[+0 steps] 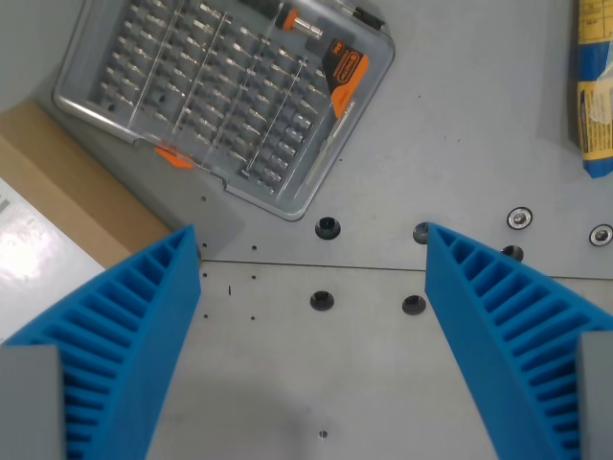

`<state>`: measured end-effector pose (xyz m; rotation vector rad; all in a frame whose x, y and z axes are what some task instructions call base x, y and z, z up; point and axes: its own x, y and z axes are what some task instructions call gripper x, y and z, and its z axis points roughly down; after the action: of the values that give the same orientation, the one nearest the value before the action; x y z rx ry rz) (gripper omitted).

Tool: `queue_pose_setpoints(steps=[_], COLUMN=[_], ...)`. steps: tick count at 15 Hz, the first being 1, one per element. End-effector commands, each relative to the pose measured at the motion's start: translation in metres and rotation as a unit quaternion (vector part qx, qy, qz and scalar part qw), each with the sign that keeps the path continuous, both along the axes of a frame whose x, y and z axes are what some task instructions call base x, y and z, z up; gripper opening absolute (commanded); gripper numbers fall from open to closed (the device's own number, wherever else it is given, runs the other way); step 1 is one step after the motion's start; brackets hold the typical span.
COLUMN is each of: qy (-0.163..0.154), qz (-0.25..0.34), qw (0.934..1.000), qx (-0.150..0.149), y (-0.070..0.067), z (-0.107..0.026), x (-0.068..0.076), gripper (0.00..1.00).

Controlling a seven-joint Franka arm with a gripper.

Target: Move above the white socket

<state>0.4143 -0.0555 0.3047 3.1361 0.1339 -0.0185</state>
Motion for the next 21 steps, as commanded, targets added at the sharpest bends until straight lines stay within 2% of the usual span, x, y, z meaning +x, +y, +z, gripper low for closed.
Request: queue_pose_setpoints(steps=[1,11,21], qy=[-0.003,-0.004,0.002], qz=[0.0,0.011,0.044], qw=[1.0,0.9999,0.999], qx=[0.0,-0.001,0.0], y=[0.0,0.0,0.003], z=[0.003,0.0,-0.013], x=[0.0,0.004,0.026], gripper=[1.0,1.0,1.0])
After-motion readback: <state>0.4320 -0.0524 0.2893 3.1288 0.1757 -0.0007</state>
